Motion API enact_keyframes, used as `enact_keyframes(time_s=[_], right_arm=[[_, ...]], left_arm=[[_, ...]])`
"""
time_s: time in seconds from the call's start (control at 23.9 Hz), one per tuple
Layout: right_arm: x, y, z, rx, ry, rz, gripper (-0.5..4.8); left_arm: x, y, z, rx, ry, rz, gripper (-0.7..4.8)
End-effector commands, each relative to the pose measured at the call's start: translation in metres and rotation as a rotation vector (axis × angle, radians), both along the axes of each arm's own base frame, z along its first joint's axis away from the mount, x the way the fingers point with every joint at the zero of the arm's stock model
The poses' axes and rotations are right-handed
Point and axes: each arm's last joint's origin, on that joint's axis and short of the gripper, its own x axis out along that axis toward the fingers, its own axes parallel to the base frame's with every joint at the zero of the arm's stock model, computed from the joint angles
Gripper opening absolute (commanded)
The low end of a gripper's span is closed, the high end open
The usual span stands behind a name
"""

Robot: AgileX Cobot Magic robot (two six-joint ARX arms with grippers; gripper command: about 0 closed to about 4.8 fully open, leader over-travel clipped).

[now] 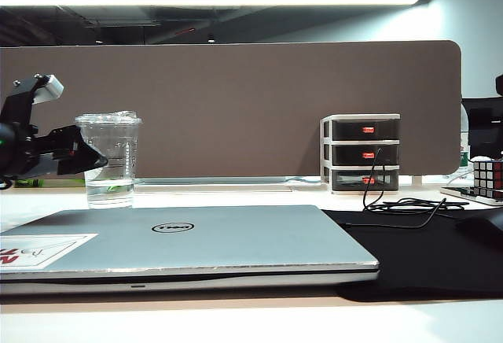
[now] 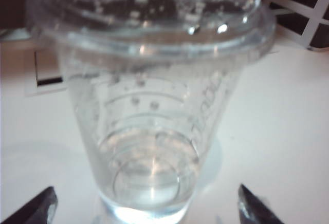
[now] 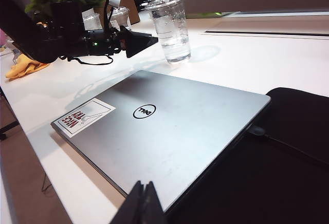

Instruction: Pick up the coffee cup and place it on the left side of the laptop.

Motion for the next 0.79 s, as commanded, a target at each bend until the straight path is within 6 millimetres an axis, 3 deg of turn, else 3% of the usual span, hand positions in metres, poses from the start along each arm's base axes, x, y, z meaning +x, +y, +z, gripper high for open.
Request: enact_keyframes(time_s=[0.04,0.79], right_arm=[[0.0,0.0,-0.003,0.0,0.021,-0.002,-0.01],[0.0,0.0,-0.003,-0.004,0.016,-0.007,-0.01]], left_arm=[[0.008,0.0,0.001,0.002,-0.032,-0.021,4.79],[0.052,-0.001,-0.001,-0.016,-0.054,-0.092,4.79]])
